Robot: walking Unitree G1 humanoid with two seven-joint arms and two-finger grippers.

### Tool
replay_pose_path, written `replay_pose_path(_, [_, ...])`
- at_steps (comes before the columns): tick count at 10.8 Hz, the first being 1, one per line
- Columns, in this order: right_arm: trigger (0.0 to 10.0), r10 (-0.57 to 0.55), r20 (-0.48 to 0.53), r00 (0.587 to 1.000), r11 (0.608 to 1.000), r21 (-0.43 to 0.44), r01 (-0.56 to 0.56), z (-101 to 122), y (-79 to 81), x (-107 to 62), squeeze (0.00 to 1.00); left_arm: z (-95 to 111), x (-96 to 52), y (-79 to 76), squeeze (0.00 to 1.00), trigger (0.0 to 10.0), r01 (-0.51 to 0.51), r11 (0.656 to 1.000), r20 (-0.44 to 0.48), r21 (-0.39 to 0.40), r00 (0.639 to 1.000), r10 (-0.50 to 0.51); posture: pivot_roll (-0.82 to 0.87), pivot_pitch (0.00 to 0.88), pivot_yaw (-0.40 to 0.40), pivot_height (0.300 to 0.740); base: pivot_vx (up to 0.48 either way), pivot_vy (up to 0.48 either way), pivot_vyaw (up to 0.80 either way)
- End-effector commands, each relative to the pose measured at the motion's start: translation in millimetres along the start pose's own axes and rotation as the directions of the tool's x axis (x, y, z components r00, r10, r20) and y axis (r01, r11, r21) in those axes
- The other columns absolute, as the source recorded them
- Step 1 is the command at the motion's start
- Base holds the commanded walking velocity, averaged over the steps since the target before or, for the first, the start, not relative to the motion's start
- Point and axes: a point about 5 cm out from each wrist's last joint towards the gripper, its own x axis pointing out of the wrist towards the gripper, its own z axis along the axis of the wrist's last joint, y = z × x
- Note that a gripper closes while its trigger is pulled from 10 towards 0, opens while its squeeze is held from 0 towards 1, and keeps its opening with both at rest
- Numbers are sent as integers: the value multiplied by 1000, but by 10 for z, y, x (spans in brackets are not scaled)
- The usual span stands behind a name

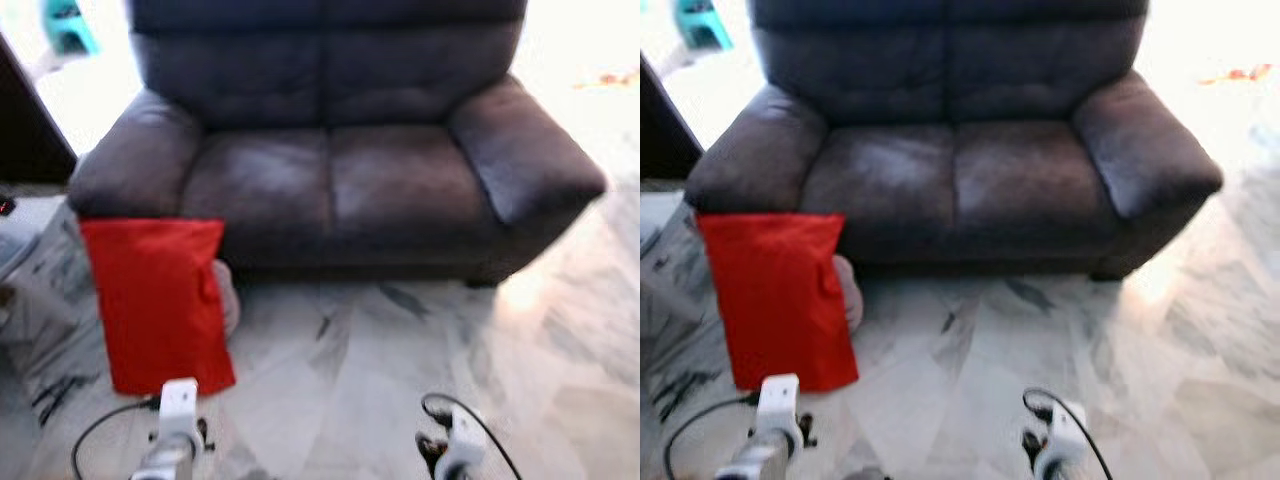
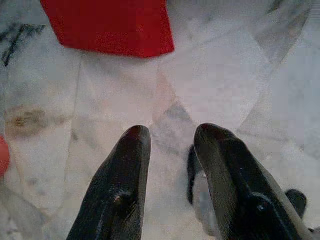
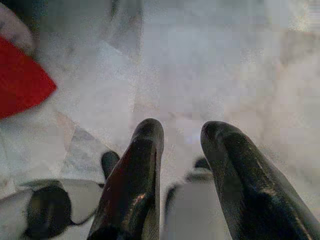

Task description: Move the pillow to the sofa from floor

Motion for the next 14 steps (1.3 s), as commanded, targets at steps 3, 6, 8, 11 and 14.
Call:
replay_pose_path(3, [10000,19,-2,1000,999,-43,-19,-12,53,7,0,-86,-12,55,0,10000,-14,1000,-33,13,999,14,80,92,-2,703,261,0,267])
replay_pose_path(6, [10000,13,-4,1000,1000,-16,-13,-18,45,6,0,-88,-12,50,0,10000,-13,1000,-35,10,999,13,81,93,-3,703,0,0,0])
replay_pose_path(8, [10000,13,-4,1000,1000,-20,-13,-17,42,5,0,-88,-12,46,0,10000,-13,1000,-35,8,999,13,81,92,-4,703,0,0,0])
replay_pose_path(11, [10000,13,-5,1000,1000,-21,-13,-17,43,6,0,-92,-13,44,0,10000,-9,1000,-35,8,999,10,80,85,-3,703,0,0,0])
replay_pose_path(14, [10000,11,5,1000,1000,-6,-11,-5,48,8,0,-91,-13,47,0,10000,-8,1000,-33,7,999,8,82,87,-3,703,174,0,0])
